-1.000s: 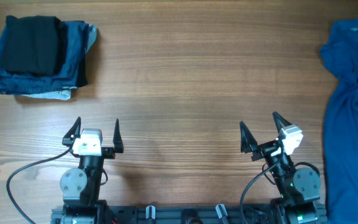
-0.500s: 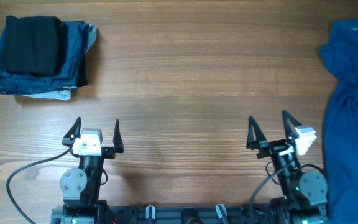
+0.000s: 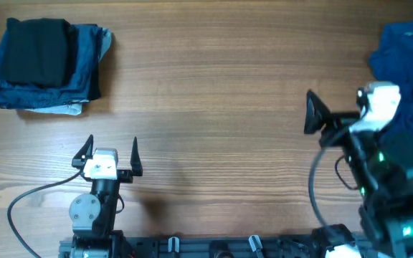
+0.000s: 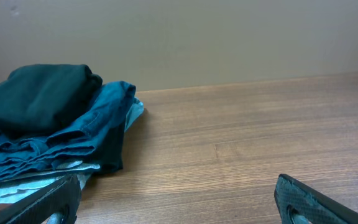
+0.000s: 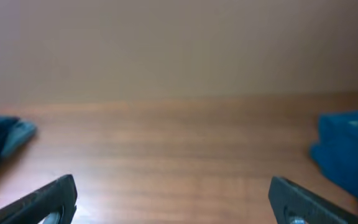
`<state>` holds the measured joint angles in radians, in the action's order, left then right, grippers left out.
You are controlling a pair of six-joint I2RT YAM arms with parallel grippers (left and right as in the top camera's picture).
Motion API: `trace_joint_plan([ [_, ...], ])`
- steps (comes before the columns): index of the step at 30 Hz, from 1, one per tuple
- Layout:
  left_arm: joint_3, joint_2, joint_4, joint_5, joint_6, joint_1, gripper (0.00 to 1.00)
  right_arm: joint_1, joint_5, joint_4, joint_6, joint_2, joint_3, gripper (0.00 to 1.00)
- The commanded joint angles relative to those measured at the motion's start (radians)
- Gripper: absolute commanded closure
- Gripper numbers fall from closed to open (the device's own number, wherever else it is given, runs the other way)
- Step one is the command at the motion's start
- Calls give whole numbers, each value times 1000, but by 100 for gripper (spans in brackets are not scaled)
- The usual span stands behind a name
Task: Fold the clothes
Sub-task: 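Move the right gripper to the blue polo shirt's far edge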
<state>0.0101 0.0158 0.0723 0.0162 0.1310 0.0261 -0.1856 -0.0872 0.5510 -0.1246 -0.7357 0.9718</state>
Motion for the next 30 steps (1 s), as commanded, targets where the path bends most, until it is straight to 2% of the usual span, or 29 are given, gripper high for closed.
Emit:
trace_joint_plan([
  [1,-4,-3,3,13,19,5,0,13,-71,122,62,-171,137,0],
  [5,-4,-3,3,13,19,5,0,92,-66,259,62,-386,254,0],
  [8,-4,-3,4,13,19,5,0,149,34,269,63,-498,268,0],
  [10,-4,-3,3,13,19,5,0,151,150,276,62,-553,268,0],
  [14,-4,-3,3,13,19,5,0,151,155,303,70,-618,267,1],
  [17,-4,-3,4,13,19,5,0,153,92,302,69,-674,266,55],
  [18,-4,-3,4,13,19,5,0,153,66,303,69,-687,266,55],
  [19,-4,-3,3,13,19,5,0,153,50,302,69,-702,266,45],
  [21,-4,-3,4,13,19,5,0,153,50,303,69,-720,265,38],
  [23,-4,-3,3,13,19,5,0,155,50,303,69,-754,265,16],
  [25,-4,-3,3,13,19,5,0,162,50,302,69,-771,265,0],
  [30,-4,-3,3,13,19,5,0,167,50,289,69,-779,265,0],
])
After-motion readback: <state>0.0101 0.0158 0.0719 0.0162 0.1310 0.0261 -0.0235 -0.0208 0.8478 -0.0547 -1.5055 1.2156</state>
